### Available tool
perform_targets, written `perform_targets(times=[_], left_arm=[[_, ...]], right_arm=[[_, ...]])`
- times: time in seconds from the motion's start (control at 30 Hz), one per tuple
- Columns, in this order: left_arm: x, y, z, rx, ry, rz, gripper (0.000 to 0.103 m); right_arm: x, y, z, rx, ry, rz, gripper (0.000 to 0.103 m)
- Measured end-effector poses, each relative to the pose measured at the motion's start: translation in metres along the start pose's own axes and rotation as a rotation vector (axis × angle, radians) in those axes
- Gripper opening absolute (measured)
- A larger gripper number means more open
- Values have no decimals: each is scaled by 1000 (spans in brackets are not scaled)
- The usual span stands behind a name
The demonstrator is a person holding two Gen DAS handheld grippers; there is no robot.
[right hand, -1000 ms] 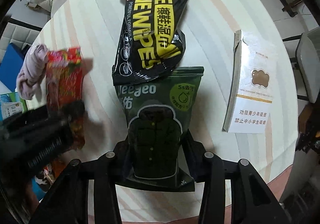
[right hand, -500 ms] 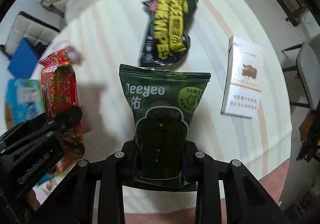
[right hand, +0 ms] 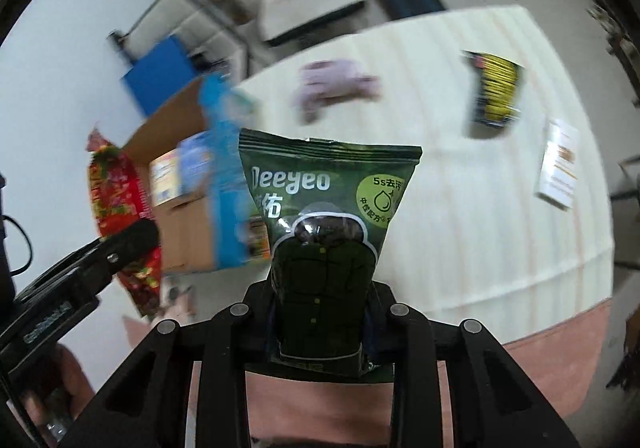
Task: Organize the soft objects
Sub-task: 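Lower both bags into the box beside the tissue packs and release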
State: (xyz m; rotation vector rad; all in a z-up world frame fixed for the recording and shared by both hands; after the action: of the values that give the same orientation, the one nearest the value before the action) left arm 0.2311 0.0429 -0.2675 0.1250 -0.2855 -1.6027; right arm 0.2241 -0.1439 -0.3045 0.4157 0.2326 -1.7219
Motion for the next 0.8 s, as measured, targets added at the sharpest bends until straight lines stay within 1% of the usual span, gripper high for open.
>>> perform_targets(times=[0.13, 0.2, 0.27, 0.37, 0.43, 0.5, 0.6, 0.73, 0.8], left_arm=[[-66, 0, 2, 0, 42, 89, 44], [-89, 4, -3, -6, 51, 118, 44], [-120, 9, -11, -17, 74, 144, 44], [-149, 20, -31, -44, 97, 167, 44], [-175, 30, -49, -74, 120, 174, 44], [-194, 40, -66, -104, 147, 174, 44], [-215, 49, -90, -154, 176, 166, 45], [-232, 58, -119, -203, 180, 164, 45], [-232, 62, -131, -229, 176, 157, 45]], right_arm=[[-72, -1, -15, -12, 25, 86, 33], [-98, 3, -26, -14, 20, 116, 33], [-124, 10, -43, -16, 0, 149, 33], [-154, 26, -70, -17, -52, 185, 33], [-164, 39, -88, -19, -88, 198, 33], [-165, 57, -108, -27, -126, 204, 33], [-169, 77, -136, -45, -185, 211, 33], [-167, 96, -172, -65, -258, 230, 33], [-169, 101, -184, -76, -281, 235, 33]])
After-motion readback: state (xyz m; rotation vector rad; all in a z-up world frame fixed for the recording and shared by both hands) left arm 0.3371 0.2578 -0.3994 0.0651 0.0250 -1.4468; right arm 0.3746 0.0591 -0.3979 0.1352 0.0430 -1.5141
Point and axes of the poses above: each gripper's, at about its wrist camera, not at the fingertips, and z roughly against the way its jaws point, x to its right, y to its top, the point moved 7 cm from there along -z, roughly the way its jaws point, and after that the axes turned 4 degrees about -z, right-handed, at the moved point
